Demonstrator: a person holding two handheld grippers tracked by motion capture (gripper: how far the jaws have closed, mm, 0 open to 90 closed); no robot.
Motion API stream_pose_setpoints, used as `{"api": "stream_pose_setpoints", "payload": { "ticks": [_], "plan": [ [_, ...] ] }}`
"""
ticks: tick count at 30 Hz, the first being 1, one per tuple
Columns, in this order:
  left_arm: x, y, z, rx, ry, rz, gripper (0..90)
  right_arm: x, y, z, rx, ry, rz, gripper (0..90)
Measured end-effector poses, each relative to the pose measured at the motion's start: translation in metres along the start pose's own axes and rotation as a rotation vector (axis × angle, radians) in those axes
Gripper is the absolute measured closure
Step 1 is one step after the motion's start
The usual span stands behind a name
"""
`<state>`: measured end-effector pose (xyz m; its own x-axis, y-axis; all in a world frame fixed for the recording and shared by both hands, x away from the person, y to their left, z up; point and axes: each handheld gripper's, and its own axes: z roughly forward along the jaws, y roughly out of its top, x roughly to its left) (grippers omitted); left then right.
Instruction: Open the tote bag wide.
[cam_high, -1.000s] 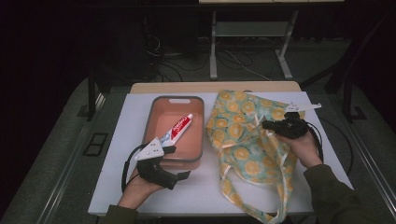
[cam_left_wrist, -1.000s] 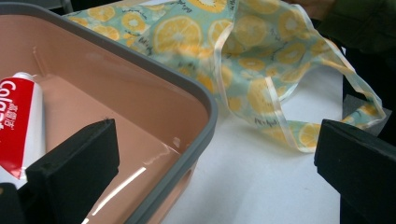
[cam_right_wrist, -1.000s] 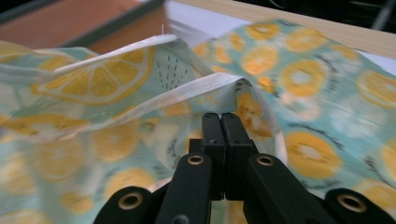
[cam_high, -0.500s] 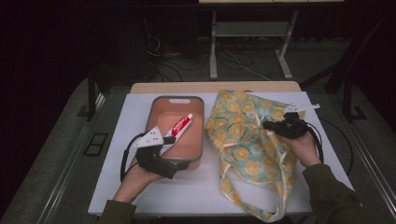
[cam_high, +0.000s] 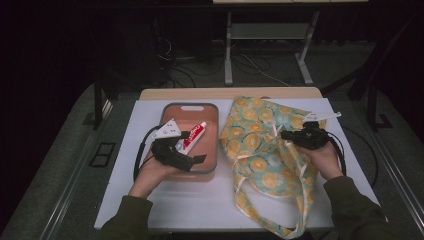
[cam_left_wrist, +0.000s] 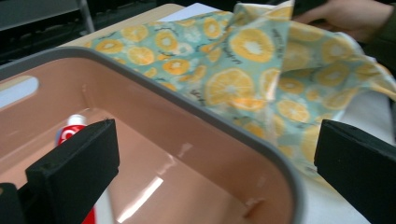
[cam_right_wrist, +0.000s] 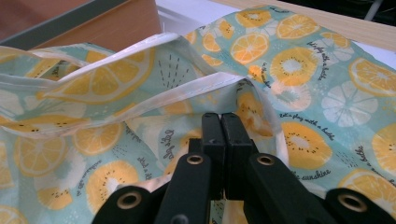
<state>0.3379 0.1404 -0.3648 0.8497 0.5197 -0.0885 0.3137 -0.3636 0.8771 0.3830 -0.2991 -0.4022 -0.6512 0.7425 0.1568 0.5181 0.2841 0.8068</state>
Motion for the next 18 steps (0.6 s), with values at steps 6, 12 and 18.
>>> {"api": "stream_pose_setpoints", "payload": {
  "ticks": [6, 12, 18],
  "plan": [
    [0.008, 0.009, 0.002, 0.006, 0.019, -0.006, 0.0, -0.001, 0.000, -0.001, -0.003, -0.002, 0.000, 89.1],
    [0.021, 0.015, 0.010, -0.021, 0.042, -0.017, 0.0, -0.001, -0.001, -0.002, -0.007, -0.005, -0.002, 89.1],
    [0.032, 0.014, 0.023, -0.001, 0.065, -0.024, 0.0, -0.001, -0.001, -0.002, -0.009, -0.007, -0.002, 89.1]
  ]
}}
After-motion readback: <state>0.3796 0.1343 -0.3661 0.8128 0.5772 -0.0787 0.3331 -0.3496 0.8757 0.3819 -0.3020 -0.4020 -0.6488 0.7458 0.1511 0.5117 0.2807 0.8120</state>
